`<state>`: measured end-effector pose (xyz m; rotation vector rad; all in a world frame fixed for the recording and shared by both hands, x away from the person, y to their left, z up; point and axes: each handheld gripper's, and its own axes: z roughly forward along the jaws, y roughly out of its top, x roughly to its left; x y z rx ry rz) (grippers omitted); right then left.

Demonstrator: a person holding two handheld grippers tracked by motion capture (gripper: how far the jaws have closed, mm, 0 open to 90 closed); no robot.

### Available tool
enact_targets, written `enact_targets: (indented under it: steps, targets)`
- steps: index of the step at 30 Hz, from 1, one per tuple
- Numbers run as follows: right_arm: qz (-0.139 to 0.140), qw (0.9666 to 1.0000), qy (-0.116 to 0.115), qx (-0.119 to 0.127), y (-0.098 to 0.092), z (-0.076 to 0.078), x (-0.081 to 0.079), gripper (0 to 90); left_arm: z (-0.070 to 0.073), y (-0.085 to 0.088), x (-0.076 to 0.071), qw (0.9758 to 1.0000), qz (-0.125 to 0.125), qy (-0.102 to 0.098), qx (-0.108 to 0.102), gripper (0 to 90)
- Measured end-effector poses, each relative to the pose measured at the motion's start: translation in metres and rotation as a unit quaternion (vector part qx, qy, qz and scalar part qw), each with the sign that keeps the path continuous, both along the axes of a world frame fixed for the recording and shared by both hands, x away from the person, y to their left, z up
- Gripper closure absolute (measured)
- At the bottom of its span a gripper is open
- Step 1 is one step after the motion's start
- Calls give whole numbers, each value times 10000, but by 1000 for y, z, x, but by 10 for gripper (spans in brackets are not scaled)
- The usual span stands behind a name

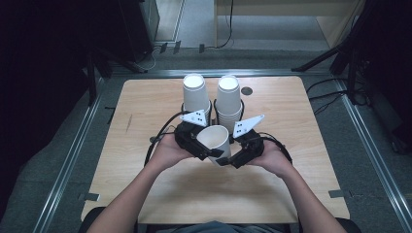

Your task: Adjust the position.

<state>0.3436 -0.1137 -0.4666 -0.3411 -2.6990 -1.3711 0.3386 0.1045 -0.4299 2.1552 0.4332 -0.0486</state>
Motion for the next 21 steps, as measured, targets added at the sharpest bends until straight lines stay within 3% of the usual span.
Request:
enact_targets:
  steps: [4, 7, 9, 16, 21]
  targets:
    - [0, 9999, 108, -68, 2, -1, 1, 224, -1, 1, 1, 10000, -72, 40, 55, 144]
    - [-11, 9996, 283, -67, 2, -1, 1, 144, -2, 0, 1, 9998, -120, 82, 147, 144]
    - [-71, 9998, 173, -114, 1, 0, 0, 138, -3, 0, 1, 9998, -124, 75, 165, 144]
    - [-161, 9994, 187, -241, -6, 3, -1, 138, -3, 2, 2, 9994, -183, -14, 308, 143]
    - [-442, 9977, -74, -516, -12, 2, -6, 140, -4, 5, 3, 9989, -205, -40, 430, 142]
